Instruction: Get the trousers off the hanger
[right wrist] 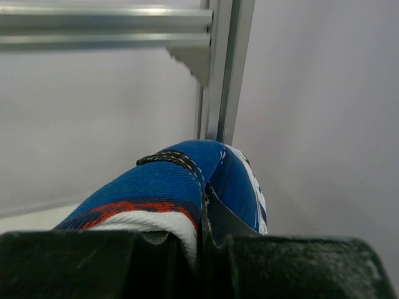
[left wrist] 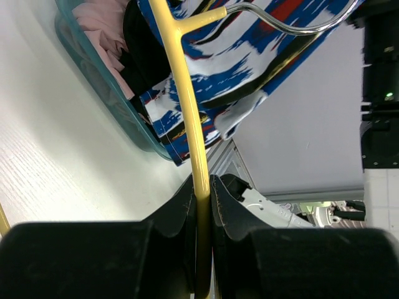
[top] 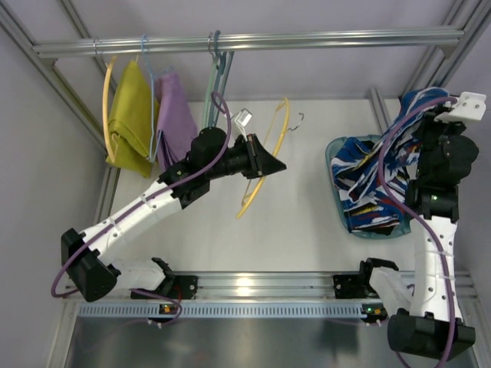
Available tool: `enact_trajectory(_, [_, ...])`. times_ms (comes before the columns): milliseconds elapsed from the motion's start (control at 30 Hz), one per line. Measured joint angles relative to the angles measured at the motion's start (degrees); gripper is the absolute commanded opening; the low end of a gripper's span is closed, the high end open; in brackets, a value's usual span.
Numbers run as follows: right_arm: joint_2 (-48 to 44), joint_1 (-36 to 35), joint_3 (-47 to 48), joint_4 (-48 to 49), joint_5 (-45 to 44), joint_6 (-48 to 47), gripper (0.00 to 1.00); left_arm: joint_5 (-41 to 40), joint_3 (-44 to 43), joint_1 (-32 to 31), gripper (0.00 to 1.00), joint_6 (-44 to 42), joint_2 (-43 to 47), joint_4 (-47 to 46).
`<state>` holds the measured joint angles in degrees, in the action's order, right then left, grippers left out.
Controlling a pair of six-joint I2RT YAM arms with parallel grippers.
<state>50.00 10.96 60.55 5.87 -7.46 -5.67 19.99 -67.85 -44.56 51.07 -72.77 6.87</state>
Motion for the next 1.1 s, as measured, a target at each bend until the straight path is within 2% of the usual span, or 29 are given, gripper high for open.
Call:
enact_trajectory(333, [-11.4,0.0,-19.1,-4.4,4.5,2.5,0.00,0.2,-1.0,0.3,0.00,-0.8,0.0,0.0])
enact_trajectory(467, [-13.0,0.0,-24.5,-4.9,7.9,0.8,0.00,0.3,-1.3,0.3,0.00,-1.8,0.0,0.0])
enact_trajectory(767, [-4.1,0.0,-29.3,-4.6,10.3,-6.6,0.00,0.8,-1.3,0.3,0.00,-4.1,0.2,0.6])
enact_trajectory(1100, [3.7,0.1,-26.0,-9.8,16.2,-17.0,0.00,0.9,-1.3,0.6,0.00,-5.0,1.8,0.9])
